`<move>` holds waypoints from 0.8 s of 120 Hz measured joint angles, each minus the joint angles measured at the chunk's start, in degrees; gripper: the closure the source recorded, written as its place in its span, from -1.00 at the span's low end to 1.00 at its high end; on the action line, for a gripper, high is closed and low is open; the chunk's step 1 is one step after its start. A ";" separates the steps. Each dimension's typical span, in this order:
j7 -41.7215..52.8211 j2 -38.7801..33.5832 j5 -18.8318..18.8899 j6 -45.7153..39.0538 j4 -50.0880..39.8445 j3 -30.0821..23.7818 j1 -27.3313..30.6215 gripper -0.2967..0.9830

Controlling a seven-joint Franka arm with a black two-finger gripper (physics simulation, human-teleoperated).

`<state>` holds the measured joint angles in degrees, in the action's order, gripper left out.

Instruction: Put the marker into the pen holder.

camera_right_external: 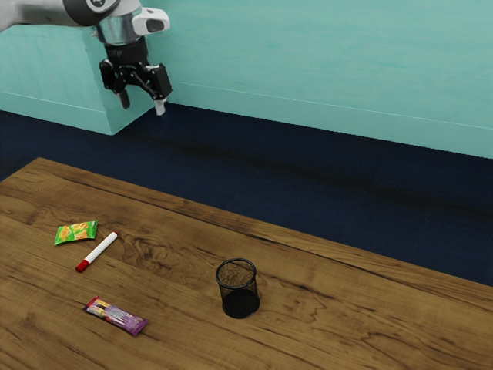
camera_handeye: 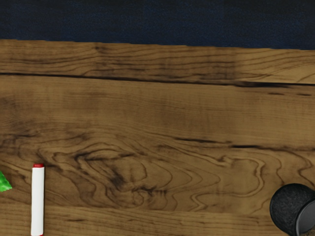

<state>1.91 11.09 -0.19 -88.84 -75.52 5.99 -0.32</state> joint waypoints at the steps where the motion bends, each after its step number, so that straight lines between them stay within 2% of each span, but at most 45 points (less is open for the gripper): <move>1: 0.16 0.35 -0.01 0.05 0.46 0.21 0.57 -0.51; 10: 1.48 1.92 -0.08 0.38 2.54 1.12 2.85 -0.51; 51: 5.68 4.57 -0.04 -0.35 3.48 0.85 2.78 -0.50; 79: 7.33 16.02 0.61 -6.94 2.15 1.36 3.30 -0.50; 96: 8.39 17.43 0.98 -11.69 -3.27 3.50 3.82 -0.50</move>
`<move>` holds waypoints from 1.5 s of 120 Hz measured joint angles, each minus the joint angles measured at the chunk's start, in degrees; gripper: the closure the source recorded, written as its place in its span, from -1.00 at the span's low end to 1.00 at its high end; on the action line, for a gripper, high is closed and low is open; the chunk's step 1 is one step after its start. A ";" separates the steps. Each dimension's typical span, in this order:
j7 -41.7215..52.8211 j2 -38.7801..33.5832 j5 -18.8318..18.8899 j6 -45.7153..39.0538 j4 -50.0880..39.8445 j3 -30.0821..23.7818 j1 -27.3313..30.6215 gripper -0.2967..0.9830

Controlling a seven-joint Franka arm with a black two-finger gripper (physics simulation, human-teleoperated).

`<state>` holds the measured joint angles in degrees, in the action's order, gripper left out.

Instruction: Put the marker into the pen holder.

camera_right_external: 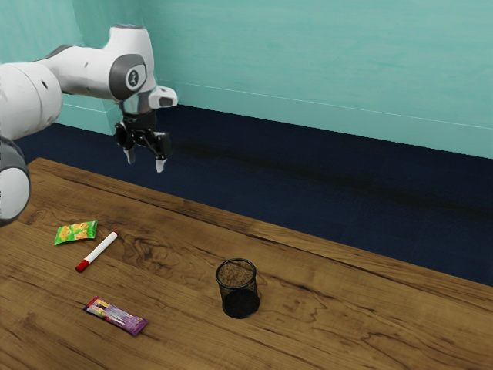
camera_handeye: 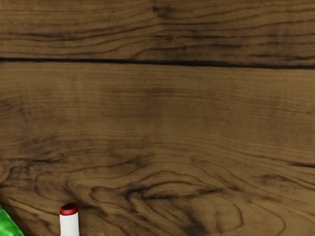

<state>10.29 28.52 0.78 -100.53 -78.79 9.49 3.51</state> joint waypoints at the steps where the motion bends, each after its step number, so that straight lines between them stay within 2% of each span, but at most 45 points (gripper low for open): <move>1: 0.09 -0.01 0.01 -0.23 -0.30 0.16 0.05 -0.50; 26: 3.44 -9.59 0.12 -7.13 -15.09 3.10 2.72 -0.50; 58: 7.20 -14.66 0.83 -12.58 -27.41 5.32 2.37 -0.50; 109: 8.24 -10.80 1.21 -19.67 -32.26 6.71 2.97 -0.50; 143: 8.62 -11.61 1.16 -27.45 -40.76 7.03 2.91 -0.50; 180: 10.99 -9.13 0.52 -33.98 -42.11 7.45 4.39 -0.49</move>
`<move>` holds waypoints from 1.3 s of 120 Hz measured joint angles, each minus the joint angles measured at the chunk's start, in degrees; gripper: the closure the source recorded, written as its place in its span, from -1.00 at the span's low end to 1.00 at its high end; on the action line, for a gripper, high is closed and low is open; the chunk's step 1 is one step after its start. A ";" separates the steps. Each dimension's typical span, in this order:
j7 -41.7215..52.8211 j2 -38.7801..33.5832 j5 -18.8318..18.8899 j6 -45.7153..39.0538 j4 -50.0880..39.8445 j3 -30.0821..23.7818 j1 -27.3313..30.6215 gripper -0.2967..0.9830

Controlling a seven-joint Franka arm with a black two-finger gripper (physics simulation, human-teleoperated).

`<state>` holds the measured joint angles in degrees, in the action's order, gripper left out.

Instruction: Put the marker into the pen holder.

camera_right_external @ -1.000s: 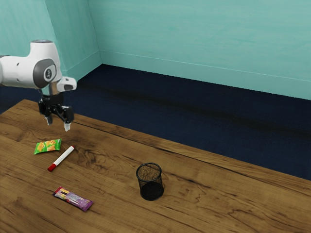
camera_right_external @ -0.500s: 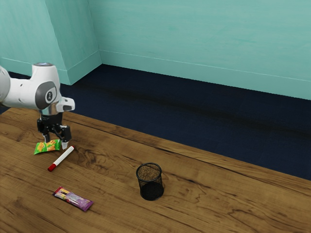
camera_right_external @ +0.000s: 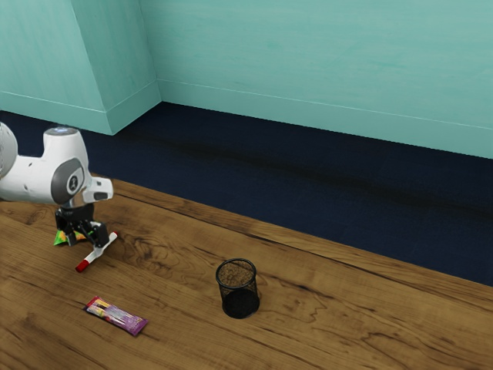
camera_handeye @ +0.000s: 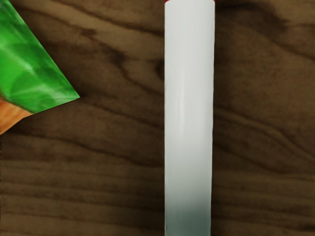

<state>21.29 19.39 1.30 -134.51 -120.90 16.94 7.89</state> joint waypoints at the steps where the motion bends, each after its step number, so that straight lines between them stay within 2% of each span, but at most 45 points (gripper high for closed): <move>1: 0.09 0.09 -0.08 -0.12 0.00 0.00 0.04 -0.49; 45: 3.79 2.21 -3.58 -3.58 -0.06 -0.07 -0.31 -0.44; 122: 6.56 0.93 -4.52 -4.17 -1.02 -0.07 -0.69 0.50; 156: 5.70 0.81 -3.49 -4.59 -1.03 -0.03 -0.74 0.68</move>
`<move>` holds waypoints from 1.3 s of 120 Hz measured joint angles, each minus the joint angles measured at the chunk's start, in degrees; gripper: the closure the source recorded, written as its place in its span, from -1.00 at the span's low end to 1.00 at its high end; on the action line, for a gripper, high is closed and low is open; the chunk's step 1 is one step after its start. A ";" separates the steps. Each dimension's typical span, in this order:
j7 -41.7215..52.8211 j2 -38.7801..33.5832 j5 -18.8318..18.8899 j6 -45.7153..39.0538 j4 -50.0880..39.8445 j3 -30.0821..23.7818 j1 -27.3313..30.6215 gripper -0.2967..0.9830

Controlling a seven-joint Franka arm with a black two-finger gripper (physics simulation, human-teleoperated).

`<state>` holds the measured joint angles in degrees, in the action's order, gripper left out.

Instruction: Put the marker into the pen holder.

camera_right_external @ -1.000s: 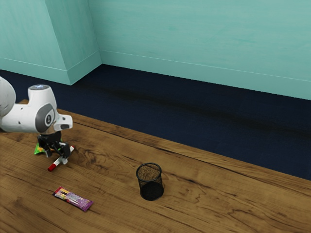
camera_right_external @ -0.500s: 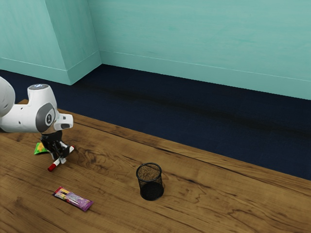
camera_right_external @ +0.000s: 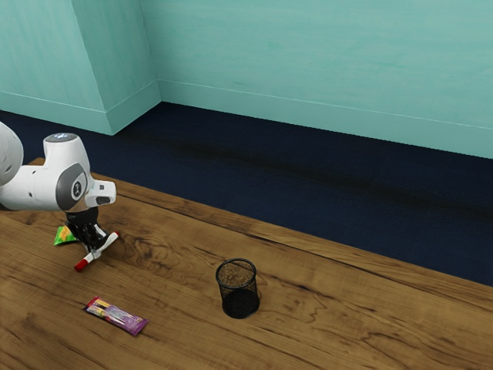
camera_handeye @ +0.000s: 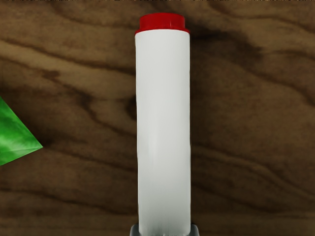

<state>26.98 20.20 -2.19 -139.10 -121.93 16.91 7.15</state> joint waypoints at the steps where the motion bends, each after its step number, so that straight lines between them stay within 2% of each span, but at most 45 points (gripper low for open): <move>1: -0.04 -0.04 0.04 -0.02 0.00 0.00 -0.01 0.68; 24: -1.03 -3.36 0.46 0.14 -0.01 0.01 -2.09 0.69; 50: -1.78 -10.59 0.68 2.69 0.15 0.02 -9.19 0.69; 70: -2.10 -13.35 0.71 4.82 0.83 -0.08 -14.89 0.69; 102: -2.27 -11.56 -0.69 10.66 7.37 -2.34 -23.54 0.69; 156: -1.64 -6.65 -4.10 26.63 15.56 -7.49 -27.72 0.69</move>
<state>25.34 13.55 -6.29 -112.47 -106.37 9.43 -20.57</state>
